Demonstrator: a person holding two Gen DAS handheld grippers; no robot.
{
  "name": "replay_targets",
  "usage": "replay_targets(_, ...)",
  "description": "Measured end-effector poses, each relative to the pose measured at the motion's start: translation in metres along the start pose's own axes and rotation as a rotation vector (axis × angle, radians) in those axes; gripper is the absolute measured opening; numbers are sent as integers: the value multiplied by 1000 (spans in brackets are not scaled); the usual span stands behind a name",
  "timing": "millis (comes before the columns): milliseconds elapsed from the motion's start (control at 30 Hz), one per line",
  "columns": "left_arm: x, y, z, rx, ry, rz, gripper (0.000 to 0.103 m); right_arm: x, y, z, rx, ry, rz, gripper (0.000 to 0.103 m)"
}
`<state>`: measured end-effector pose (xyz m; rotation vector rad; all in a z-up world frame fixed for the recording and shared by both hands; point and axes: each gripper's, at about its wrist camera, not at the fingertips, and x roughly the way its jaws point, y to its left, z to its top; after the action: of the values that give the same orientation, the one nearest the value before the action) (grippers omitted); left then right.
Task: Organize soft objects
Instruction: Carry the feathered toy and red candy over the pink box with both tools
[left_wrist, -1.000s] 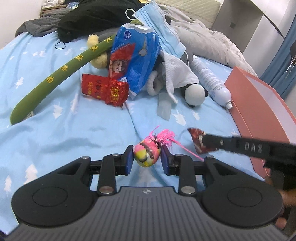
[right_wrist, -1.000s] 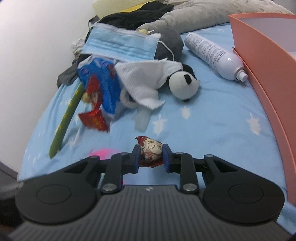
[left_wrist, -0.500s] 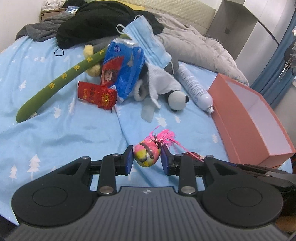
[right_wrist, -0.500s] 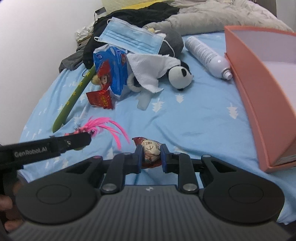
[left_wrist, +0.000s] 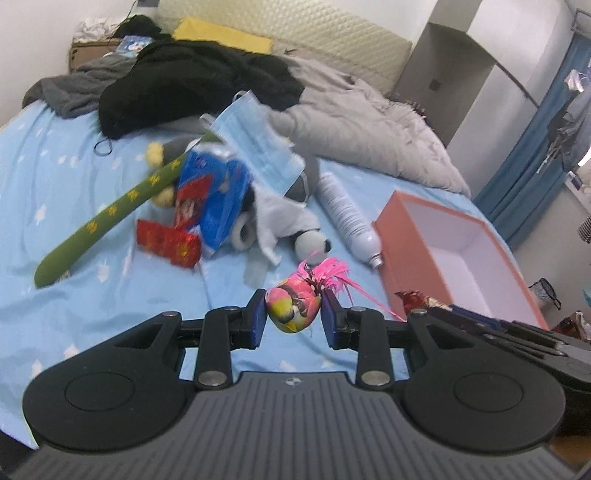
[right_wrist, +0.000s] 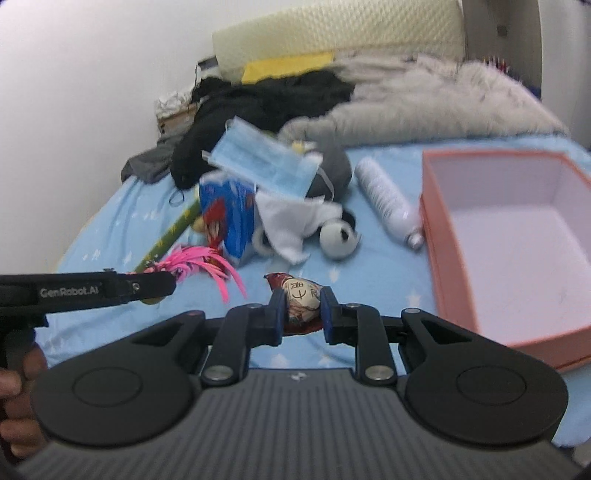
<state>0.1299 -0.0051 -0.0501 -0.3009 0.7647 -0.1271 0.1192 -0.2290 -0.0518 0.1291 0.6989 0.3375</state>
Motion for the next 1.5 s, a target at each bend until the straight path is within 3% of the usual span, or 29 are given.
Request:
replay_targets(400,-8,-56,32,164,-20,-112,36,-50,-16,15,40,-149,-77,24)
replay_targets(800,7,-128,30,275,-11,-235,36,-90,-54,8,99,-200,-211,24)
replay_targets(1100,38,-168,40,310,59,-360,36,-93,-95,15,144,-222,-270,24)
replay_targets(1300,78,-199,55,352,97,-382,36,-78,-139,29,151,-184,-314,24)
replay_targets(1433,107,-218,55,428,84,-347,36,-66,-167,34,224,-117,-292,24)
replay_targets(1500,126,-225,53,431,126,-332,36,-62,-177,34,239,-85,-289,24)
